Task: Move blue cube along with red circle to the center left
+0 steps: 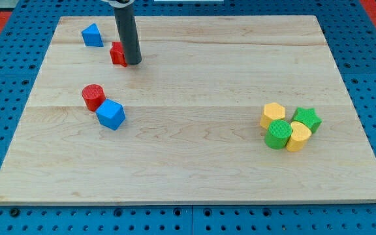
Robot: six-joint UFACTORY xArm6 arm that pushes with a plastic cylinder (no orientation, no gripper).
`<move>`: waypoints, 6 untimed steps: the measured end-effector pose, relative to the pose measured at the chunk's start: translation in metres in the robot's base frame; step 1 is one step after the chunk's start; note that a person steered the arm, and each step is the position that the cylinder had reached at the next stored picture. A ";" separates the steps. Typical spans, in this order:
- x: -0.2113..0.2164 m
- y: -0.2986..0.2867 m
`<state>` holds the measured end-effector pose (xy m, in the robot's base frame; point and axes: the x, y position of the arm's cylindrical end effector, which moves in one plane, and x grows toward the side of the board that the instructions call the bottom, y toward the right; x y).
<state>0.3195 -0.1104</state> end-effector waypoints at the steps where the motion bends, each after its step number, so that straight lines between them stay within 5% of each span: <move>1: -0.023 -0.004; 4: -0.032 -0.029; 6: 0.089 -0.007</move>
<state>0.4084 -0.1170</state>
